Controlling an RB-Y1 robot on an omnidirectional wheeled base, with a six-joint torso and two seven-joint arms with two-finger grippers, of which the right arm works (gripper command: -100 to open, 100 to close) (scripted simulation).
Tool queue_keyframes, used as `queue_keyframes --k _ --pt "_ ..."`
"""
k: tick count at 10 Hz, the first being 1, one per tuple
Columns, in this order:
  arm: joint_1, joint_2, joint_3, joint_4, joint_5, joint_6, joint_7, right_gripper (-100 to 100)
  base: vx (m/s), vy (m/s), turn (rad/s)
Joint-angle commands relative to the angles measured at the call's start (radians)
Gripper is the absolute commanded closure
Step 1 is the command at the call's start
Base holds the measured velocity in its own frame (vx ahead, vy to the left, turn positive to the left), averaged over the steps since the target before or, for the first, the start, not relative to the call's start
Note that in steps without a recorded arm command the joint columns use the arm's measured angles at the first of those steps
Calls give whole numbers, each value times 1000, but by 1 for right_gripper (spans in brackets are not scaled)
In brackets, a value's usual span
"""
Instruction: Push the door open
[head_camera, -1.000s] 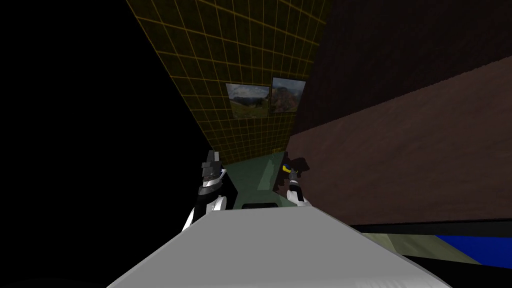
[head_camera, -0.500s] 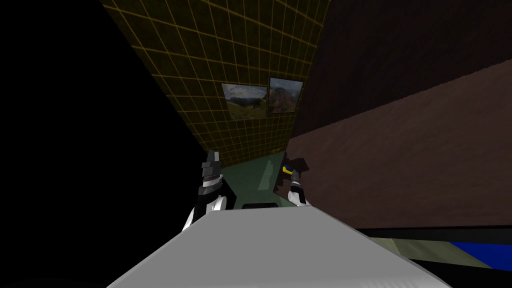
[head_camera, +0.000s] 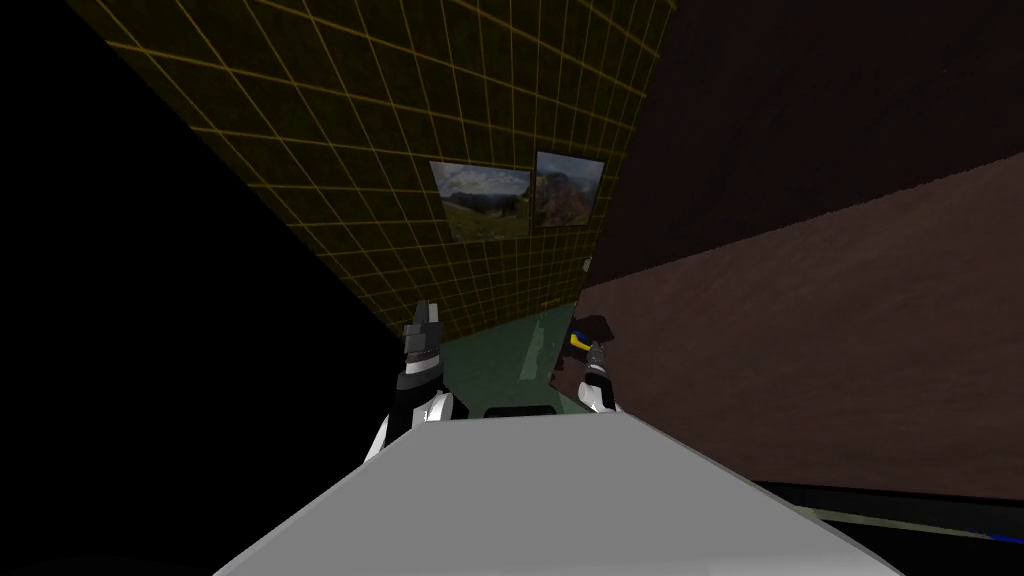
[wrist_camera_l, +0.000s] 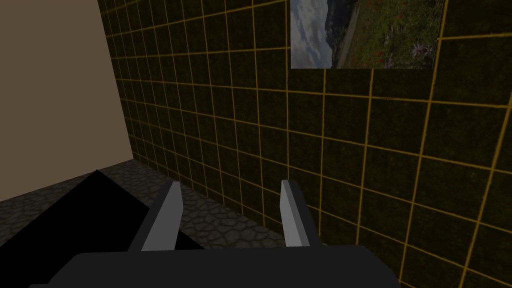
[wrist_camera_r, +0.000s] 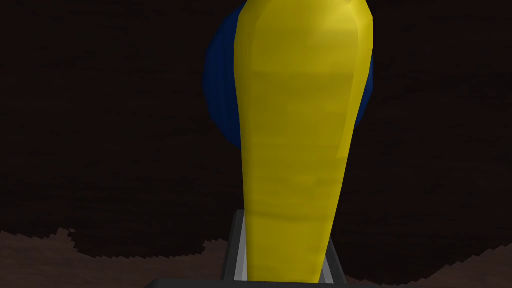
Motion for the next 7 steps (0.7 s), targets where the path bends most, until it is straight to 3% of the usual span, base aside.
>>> queue_keyframes --k 1,7 --pt "-14 -12 -23 18 -13 -18 5 100 234 10 -72" --pt "-13 3 -72 18 -44 -22 30 100 175 36 -61"
